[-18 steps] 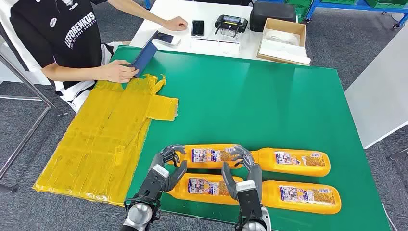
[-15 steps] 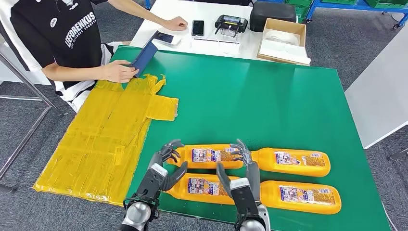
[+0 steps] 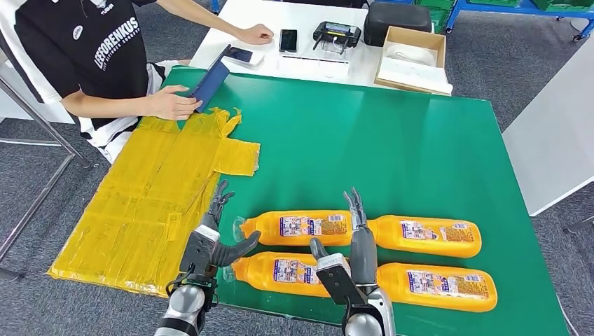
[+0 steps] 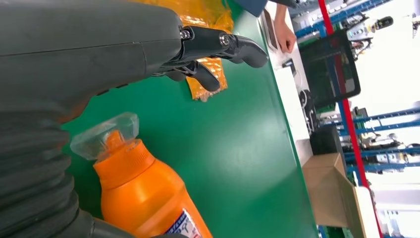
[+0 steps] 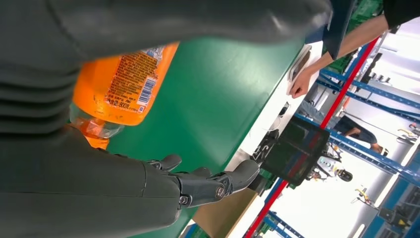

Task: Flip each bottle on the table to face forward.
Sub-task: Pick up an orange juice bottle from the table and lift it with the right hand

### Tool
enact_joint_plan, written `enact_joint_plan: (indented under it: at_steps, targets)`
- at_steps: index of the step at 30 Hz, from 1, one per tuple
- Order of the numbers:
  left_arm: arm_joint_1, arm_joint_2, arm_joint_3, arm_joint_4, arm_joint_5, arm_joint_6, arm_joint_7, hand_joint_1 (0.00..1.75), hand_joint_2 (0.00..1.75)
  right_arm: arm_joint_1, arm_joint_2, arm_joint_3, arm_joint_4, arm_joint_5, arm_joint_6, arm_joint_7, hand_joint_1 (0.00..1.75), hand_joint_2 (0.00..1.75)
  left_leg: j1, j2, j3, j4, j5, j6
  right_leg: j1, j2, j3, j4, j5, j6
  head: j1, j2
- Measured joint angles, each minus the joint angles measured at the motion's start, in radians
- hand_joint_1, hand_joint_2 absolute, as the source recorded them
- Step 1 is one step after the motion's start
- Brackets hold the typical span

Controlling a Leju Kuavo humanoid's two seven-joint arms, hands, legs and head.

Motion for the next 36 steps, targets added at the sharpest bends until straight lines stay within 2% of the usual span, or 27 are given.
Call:
enact_joint_plan:
  at_steps: [1,4,8,15,22,29,36]
  targets:
    - [0.0,0.0,0.002,0.0,0.0,0.0,0.0,0.0,1.75,0.0,0.0,0.0,0.0,0.002,-0.001,0.0,0.0,1.31,0.0,0.0,0.0,0.0,0.0,0.0,0.0,0.0,0.0,0.0,0.0,0.0,0.0,0.0]
    - [-0.003,0.0,0.007,0.0,-0.012,0.003,-0.001,0.0,1.75,-0.006,0.0,0.001,0.001,0.048,-0.019,0.012,0.0,0.0,0.0,0.0,0.0,0.0,0.0,0.0,0.0,0.0,0.0,0.0,0.0,0.0,0.0,0.0]
    - [-0.024,0.004,0.023,0.0,-0.035,0.014,-0.002,0.0,1.75,-0.044,-0.009,0.017,0.028,0.224,-0.071,0.07,0.0,1.75,0.0,0.0,0.0,0.0,0.0,0.0,0.0,0.0,0.0,0.0,0.0,0.0,0.0,0.0]
    - [-0.078,0.009,0.059,0.01,-0.062,0.049,0.0,0.0,1.75,-0.121,-0.025,0.104,0.184,0.485,-0.084,0.164,0.0,1.75,0.0,0.0,0.0,0.0,0.0,0.0,0.001,0.0,0.0,0.0,0.0,0.0,0.0,0.0]
    - [-0.119,0.009,0.071,0.05,-0.063,0.053,-0.003,0.0,1.75,-0.226,-0.028,0.169,0.394,0.65,-0.156,0.273,0.0,1.75,0.0,0.0,0.0,0.0,0.0,0.0,0.0,0.0,0.0,0.0,0.0,0.0,0.0,0.0]
    - [-0.143,0.009,0.076,0.095,-0.06,0.045,-0.004,0.0,1.75,-0.321,-0.029,0.194,0.504,0.71,-0.142,0.313,0.0,1.75,0.0,0.0,0.0,0.0,0.0,0.0,0.0,0.0,0.0,0.0,0.0,0.0,0.0,0.0]
    - [-0.152,0.009,0.077,0.125,-0.057,0.05,-0.005,0.0,1.75,-0.336,-0.041,0.195,0.532,0.756,-0.184,0.379,0.0,1.75,0.0,0.0,0.0,0.0,0.0,0.0,0.0,0.0,0.0,0.0,0.001,0.0,0.0,0.0]
